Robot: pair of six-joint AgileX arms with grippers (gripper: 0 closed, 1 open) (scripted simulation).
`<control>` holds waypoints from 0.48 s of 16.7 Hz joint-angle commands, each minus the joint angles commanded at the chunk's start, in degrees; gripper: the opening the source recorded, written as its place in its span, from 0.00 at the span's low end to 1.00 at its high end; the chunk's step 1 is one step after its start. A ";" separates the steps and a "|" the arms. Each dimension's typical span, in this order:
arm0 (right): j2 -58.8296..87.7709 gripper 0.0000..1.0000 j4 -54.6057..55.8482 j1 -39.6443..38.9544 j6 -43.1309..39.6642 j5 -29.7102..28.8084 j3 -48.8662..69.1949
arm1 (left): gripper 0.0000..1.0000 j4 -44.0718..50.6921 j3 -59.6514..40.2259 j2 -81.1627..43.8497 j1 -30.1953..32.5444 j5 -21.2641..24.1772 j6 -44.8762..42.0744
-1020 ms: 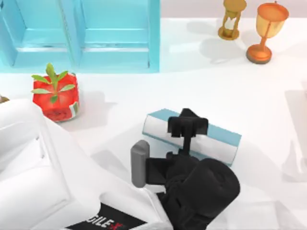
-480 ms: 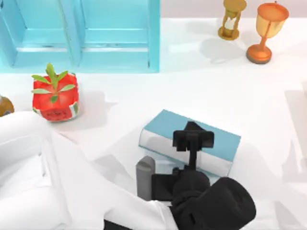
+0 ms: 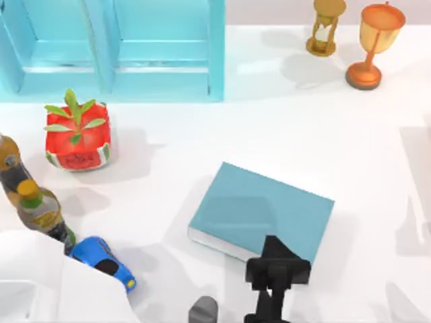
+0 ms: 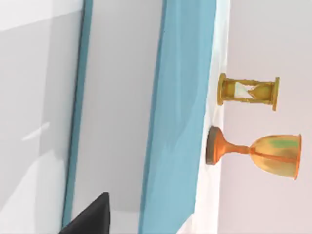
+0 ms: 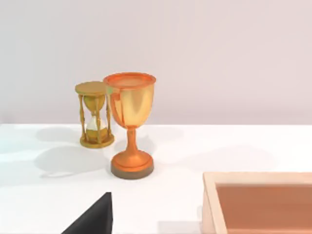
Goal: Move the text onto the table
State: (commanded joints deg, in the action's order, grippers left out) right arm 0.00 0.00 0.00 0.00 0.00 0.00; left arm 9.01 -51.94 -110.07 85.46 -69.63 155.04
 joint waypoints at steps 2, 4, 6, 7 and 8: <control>0.00 1.00 0.00 0.00 0.00 0.00 0.00 | 1.00 7.94 -0.70 0.84 3.11 -1.98 6.66; 0.00 1.00 0.00 0.00 0.00 0.00 0.00 | 1.00 13.45 -1.18 1.59 5.48 -3.49 11.68; 0.00 1.00 0.00 0.00 0.00 0.00 0.00 | 1.00 16.55 -1.44 2.09 6.90 -4.40 14.62; 0.00 1.00 0.00 0.00 0.00 0.00 0.00 | 1.00 17.18 -1.50 2.19 7.21 -4.60 15.23; 0.00 1.00 0.00 0.00 0.00 0.00 0.00 | 1.00 17.27 -1.50 2.21 7.25 -4.62 15.31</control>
